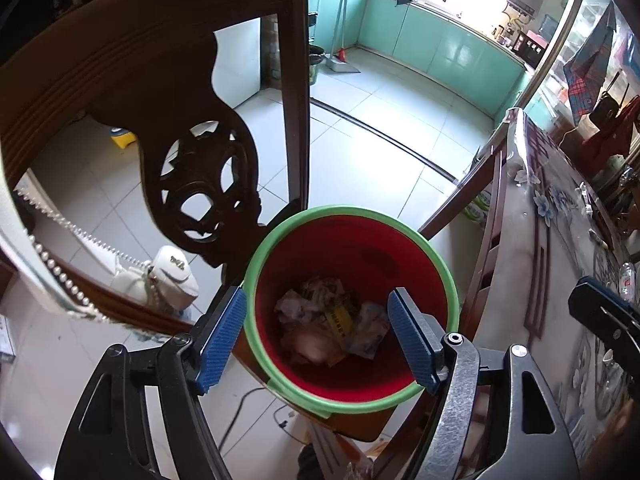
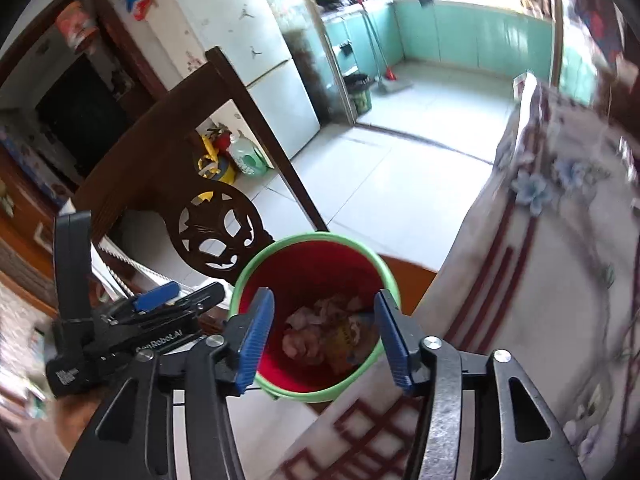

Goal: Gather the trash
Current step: 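Open both tools to drop the tissues and wrapper into the bucket, then move both open tools back over the trash on the table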

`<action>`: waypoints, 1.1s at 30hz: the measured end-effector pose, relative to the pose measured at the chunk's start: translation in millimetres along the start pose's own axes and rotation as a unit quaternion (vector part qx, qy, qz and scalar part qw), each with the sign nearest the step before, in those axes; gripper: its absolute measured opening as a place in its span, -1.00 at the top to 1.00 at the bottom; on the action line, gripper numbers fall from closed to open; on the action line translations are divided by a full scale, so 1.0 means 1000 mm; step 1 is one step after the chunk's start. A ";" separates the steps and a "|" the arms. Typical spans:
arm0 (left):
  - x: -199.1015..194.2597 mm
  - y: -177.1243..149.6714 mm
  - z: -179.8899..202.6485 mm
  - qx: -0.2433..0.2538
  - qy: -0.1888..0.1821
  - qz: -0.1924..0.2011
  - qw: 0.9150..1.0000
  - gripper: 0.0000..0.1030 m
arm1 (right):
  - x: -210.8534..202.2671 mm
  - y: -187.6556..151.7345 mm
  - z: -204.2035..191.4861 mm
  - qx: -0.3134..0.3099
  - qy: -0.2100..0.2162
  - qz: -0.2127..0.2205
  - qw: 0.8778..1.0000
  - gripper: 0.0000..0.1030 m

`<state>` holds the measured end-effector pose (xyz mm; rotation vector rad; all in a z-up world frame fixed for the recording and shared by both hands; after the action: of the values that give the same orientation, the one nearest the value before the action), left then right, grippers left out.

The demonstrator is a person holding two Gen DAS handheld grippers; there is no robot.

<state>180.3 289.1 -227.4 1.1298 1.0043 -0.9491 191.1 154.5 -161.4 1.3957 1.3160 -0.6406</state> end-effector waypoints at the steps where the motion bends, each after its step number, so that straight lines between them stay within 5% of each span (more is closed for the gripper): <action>1: -0.002 -0.002 0.000 -0.003 0.000 0.000 1.000 -0.46 | -0.003 -0.001 -0.001 -0.006 -0.005 0.002 1.000 -0.02; 11: -0.018 -0.032 0.011 -0.003 -0.001 0.007 1.000 -0.50 | -0.039 -0.020 0.000 -0.032 -0.054 0.014 0.998 -0.08; 18: -0.032 -0.060 0.020 -0.009 0.009 0.013 1.000 -0.51 | -0.063 -0.051 0.006 -0.041 -0.041 0.016 0.998 -0.14; 26: -0.044 -0.099 0.050 -0.005 0.010 0.011 1.000 -0.52 | -0.109 -0.098 0.041 -0.024 -0.055 0.051 0.997 -0.23; 33: -0.055 -0.130 0.099 0.025 -0.001 0.013 1.000 -0.52 | -0.137 -0.137 0.101 0.052 -0.032 0.036 0.997 -0.23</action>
<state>56.1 174.7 -195.3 1.1806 0.9669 -0.9600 57.3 -11.0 -111.9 1.4865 1.1904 -0.7078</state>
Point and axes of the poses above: each gripper's, at about its wrist camera, not at the fingertips, and x roughly the way its jaws point, z to its right, y to its top, the point moved 5 cm from there along x, roughly the way its jaws point, and after that the axes turned 14 degrees about -z, right-handed, at the moved point
